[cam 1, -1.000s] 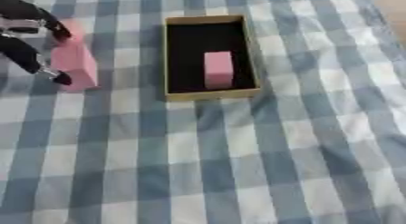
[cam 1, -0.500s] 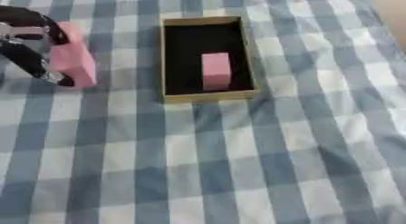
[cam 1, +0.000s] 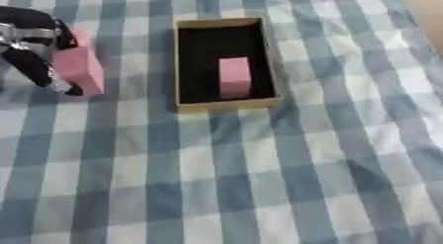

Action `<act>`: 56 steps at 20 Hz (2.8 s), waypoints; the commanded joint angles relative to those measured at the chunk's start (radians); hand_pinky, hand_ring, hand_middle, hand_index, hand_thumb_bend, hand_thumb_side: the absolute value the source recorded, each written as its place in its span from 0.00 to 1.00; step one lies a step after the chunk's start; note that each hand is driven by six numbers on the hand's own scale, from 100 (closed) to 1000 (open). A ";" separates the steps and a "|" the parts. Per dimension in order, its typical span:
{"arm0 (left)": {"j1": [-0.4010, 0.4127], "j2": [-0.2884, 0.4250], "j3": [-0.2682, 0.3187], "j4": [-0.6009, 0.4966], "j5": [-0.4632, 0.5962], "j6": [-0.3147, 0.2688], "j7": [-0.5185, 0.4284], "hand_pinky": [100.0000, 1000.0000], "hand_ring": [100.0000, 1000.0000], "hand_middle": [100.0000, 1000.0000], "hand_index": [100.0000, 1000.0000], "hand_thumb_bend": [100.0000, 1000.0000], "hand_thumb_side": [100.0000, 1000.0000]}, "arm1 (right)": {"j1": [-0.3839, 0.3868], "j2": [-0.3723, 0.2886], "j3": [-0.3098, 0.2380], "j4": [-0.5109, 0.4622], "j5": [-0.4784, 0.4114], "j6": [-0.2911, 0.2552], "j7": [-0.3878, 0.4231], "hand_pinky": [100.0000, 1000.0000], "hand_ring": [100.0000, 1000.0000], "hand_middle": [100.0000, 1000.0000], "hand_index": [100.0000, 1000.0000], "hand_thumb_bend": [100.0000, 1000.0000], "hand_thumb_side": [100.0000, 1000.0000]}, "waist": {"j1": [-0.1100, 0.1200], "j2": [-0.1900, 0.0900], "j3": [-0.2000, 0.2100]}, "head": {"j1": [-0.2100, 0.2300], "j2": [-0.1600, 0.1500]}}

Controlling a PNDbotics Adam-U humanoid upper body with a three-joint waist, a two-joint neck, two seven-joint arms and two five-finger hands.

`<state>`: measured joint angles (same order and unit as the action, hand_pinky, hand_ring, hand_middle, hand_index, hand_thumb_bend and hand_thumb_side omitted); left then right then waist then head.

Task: Pick up objects on the table and place them in the box.

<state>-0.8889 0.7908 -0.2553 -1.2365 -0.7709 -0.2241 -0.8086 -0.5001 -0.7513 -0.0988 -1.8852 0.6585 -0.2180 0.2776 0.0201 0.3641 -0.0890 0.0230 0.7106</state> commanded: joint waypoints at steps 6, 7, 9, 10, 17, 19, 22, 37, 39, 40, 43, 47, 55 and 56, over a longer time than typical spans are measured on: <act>-0.023 0.024 0.006 -0.058 -0.031 0.041 0.025 0.64 0.69 0.49 0.63 0.45 0.19 | -0.005 -0.018 -0.016 -0.017 0.001 0.001 0.005 0.91 0.98 0.94 0.65 0.00 0.00 | 0.000 -0.023 -0.001 | -0.002 -0.008; -0.026 0.026 0.006 -0.071 -0.027 0.041 0.022 0.65 0.69 0.50 0.63 0.43 0.22 | -0.004 -0.018 -0.016 -0.017 0.001 0.002 0.005 0.91 0.98 0.94 0.65 0.00 0.00 | 0.000 -0.023 -0.001 | -0.003 -0.007; -0.034 0.031 0.005 -0.100 -0.017 0.041 0.005 0.66 0.70 0.53 0.65 0.41 0.29 | -0.004 -0.019 -0.016 -0.018 0.001 0.002 0.005 0.91 0.98 0.94 0.65 0.00 0.00 | 0.001 -0.025 0.001 | -0.003 -0.004; -0.038 0.034 0.004 -0.112 -0.011 0.042 -0.007 0.66 0.70 0.53 0.65 0.41 0.29 | -0.004 -0.019 -0.016 -0.018 0.001 0.002 0.006 0.91 0.98 0.94 0.65 0.00 0.00 | 0.002 -0.025 0.002 | -0.003 -0.003; -0.066 0.040 0.012 -0.186 0.049 0.061 -0.045 0.65 0.68 0.51 0.64 0.32 0.23 | -0.006 -0.019 -0.018 -0.018 0.003 0.004 0.006 0.91 0.98 0.94 0.65 0.00 0.00 | 0.006 -0.030 0.005 | -0.010 0.001; -0.084 0.032 0.011 -0.203 0.064 0.067 -0.051 0.64 0.68 0.51 0.64 0.31 0.20 | -0.008 -0.019 -0.018 -0.018 0.004 0.005 0.006 0.91 0.98 0.94 0.65 0.00 0.00 | 0.007 -0.032 0.005 | -0.013 0.003; -0.130 0.002 0.001 -0.217 0.080 0.069 -0.062 0.64 0.68 0.50 0.64 0.29 0.17 | -0.013 -0.018 -0.014 -0.020 0.003 0.003 0.008 0.91 0.98 0.94 0.65 0.00 0.00 | 0.008 -0.034 0.004 | -0.012 0.006; -0.326 -0.235 -0.056 -0.099 0.054 0.055 -0.065 0.62 0.66 0.49 0.63 0.22 0.11 | -0.039 -0.004 0.002 -0.024 -0.008 -0.008 0.026 0.91 0.98 0.94 0.65 0.00 0.00 | 0.016 -0.034 -0.023 | 0.020 0.010; -0.340 -0.266 -0.057 -0.071 0.038 0.048 -0.049 0.62 0.66 0.49 0.63 0.21 0.11 | -0.044 -0.004 0.003 -0.025 -0.009 -0.009 0.026 0.90 0.98 0.94 0.65 0.00 0.00 | 0.018 -0.030 -0.031 | 0.031 0.007; -0.345 -0.280 -0.058 -0.058 0.029 0.045 -0.040 0.62 0.67 0.49 0.63 0.21 0.11 | -0.047 -0.003 0.004 -0.026 -0.010 -0.010 0.027 0.90 0.98 0.94 0.65 0.00 0.00 | 0.019 -0.029 -0.036 | 0.038 0.004; -0.354 -0.311 -0.060 -0.025 0.004 0.034 -0.016 0.62 0.67 0.49 0.64 0.21 0.12 | -0.054 0.001 0.006 -0.028 -0.013 -0.012 0.030 0.90 0.98 0.94 0.65 0.00 0.00 | 0.022 -0.024 -0.046 | 0.050 -0.003; -0.356 -0.339 -0.054 0.030 -0.046 0.029 0.020 0.63 0.67 0.50 0.64 0.23 0.14 | -0.065 0.011 0.007 -0.032 -0.018 -0.014 0.034 0.90 0.97 0.94 0.65 0.00 0.00 | 0.025 -0.018 -0.064 | 0.064 -0.013; -0.360 -0.360 -0.025 0.121 -0.177 0.013 0.093 0.63 0.67 0.50 0.64 0.29 0.09 | -0.069 0.021 0.004 -0.036 -0.023 -0.011 0.037 0.89 0.97 0.94 0.65 0.00 0.00 | 0.029 -0.009 -0.077 | 0.070 -0.021; -0.361 -0.363 -0.024 0.126 -0.183 0.011 0.099 0.63 0.67 0.50 0.64 0.29 0.09 | -0.069 0.022 0.005 -0.037 -0.024 -0.012 0.038 0.89 0.97 0.94 0.65 0.00 0.00 | 0.029 -0.008 -0.077 | 0.071 -0.022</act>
<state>-1.2226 0.4211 -0.2951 -1.1080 -0.9373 -0.2111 -0.7228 -0.5548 -0.7130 -0.0855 -1.9034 0.6394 -0.2304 0.3140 0.0537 0.3762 -0.1649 0.0910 0.7008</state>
